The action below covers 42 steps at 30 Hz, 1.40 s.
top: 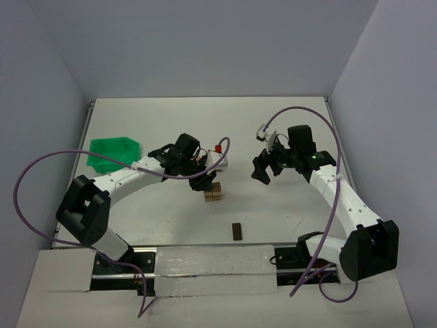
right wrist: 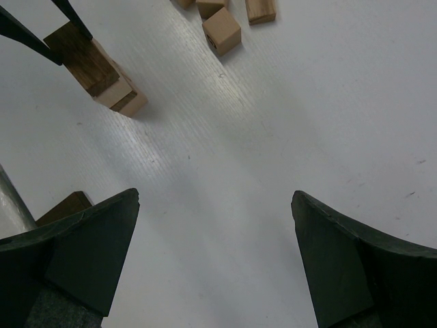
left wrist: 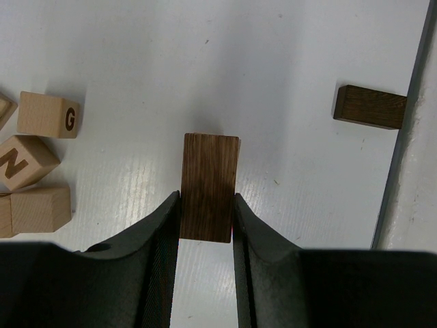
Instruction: Build the wood block tower
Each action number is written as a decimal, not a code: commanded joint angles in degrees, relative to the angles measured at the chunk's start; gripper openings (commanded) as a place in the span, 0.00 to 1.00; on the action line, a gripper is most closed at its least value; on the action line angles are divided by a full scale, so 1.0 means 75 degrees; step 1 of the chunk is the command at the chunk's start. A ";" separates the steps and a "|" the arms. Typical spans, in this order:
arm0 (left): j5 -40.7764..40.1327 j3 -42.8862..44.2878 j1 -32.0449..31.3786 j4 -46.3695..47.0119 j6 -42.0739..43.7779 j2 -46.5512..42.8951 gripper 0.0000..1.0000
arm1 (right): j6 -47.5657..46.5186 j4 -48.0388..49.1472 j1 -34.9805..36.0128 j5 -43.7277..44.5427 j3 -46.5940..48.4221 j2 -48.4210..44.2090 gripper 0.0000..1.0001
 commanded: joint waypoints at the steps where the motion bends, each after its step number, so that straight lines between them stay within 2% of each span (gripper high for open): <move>1: -0.0039 0.0317 -0.0071 0.0016 0.0072 0.0092 0.24 | 0.0020 0.0109 -0.0066 -0.0038 0.0267 0.0043 1.00; 12: -0.0086 0.0235 -0.0083 0.0032 0.0100 0.0052 0.28 | 0.0020 0.0097 -0.0054 -0.0046 0.0291 0.0055 1.00; 32: -0.0257 0.0139 -0.0144 0.0098 0.0086 -0.0211 0.58 | 0.0043 0.0062 -0.0063 -0.0038 0.0340 0.0055 1.00; 42: -0.0079 0.0409 -0.0117 0.0048 0.0059 -0.0839 0.66 | -0.0159 0.0013 -0.0054 -0.0246 0.0105 -0.0206 1.00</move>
